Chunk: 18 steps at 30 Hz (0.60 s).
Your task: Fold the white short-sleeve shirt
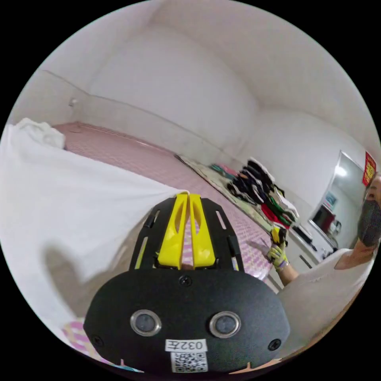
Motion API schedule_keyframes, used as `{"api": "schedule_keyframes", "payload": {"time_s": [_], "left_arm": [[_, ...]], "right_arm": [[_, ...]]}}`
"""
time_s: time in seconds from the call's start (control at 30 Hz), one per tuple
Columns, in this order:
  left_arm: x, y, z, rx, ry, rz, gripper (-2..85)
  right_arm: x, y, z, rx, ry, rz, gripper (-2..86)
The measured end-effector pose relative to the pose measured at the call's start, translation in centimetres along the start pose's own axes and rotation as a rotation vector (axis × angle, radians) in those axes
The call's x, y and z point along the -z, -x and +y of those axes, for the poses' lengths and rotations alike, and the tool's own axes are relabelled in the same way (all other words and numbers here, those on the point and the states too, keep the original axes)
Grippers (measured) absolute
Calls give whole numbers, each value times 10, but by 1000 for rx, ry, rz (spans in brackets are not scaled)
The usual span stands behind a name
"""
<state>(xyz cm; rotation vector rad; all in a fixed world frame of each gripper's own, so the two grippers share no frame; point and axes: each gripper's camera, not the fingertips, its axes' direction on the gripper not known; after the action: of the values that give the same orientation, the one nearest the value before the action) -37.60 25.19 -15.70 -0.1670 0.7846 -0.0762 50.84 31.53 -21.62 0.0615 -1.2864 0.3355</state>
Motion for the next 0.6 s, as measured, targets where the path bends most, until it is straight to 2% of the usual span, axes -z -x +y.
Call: {"api": "schedule_keyframes", "payload": {"time_s": [0.1, 0.13, 0.23, 0.33, 0.47, 0.6], "left_arm": [[-130, -50, -7, 43, 250, 169, -9], [-172, -70, -4, 65, 307, 325, -9], [-252, -118, 15, 118, 411, 628, -8], [-286, -145, 36, 132, 490, 632, -4], [-258, -152, 48, 108, 419, 672, 26], [-186, -136, 53, 92, 291, 376, 28]], "right_arm": [[11, 7, 6, 18, -97, 48, -10], [16, 9, 10, 20, -150, 74, -10], [26, 14, 20, 19, -266, 116, -10], [28, 13, 26, 4, -339, 119, -10], [17, 8, 29, -26, -357, 91, -10], [-11, 6, 25, -62, -318, 119, -10]]}}
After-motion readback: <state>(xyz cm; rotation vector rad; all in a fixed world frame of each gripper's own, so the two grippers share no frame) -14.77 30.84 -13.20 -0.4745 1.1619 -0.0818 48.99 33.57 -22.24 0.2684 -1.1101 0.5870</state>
